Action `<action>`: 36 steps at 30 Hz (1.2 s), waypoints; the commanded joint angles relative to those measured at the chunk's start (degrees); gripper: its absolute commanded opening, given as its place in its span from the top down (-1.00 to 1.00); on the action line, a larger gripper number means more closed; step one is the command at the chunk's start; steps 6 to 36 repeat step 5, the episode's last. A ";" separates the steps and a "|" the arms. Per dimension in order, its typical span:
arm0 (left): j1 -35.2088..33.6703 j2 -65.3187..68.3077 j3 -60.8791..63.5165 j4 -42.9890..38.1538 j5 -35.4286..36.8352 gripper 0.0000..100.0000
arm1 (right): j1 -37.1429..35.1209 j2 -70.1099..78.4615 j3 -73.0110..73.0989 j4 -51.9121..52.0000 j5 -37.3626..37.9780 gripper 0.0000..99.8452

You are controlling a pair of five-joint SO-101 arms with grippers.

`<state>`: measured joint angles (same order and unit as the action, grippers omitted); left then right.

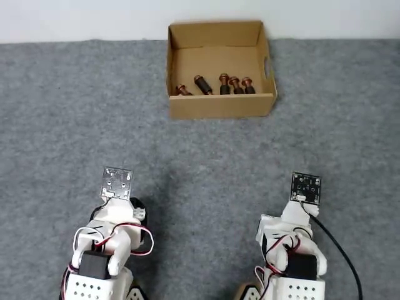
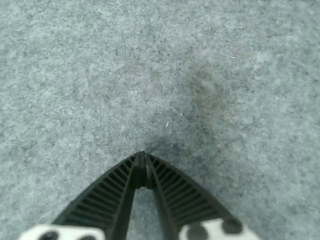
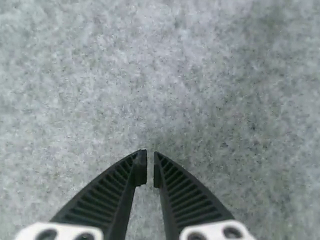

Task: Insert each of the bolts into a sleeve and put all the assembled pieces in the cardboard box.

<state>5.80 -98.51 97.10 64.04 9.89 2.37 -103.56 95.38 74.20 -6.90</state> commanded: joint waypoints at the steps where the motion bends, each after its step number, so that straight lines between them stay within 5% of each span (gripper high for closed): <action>1: -0.09 -0.53 -0.40 0.18 -0.44 0.99 | 0.40 -0.31 1.05 0.48 -0.18 0.98; 36: -0.09 -0.53 -0.40 0.18 -0.44 0.99 | 0.40 -0.31 1.05 0.48 -0.18 0.98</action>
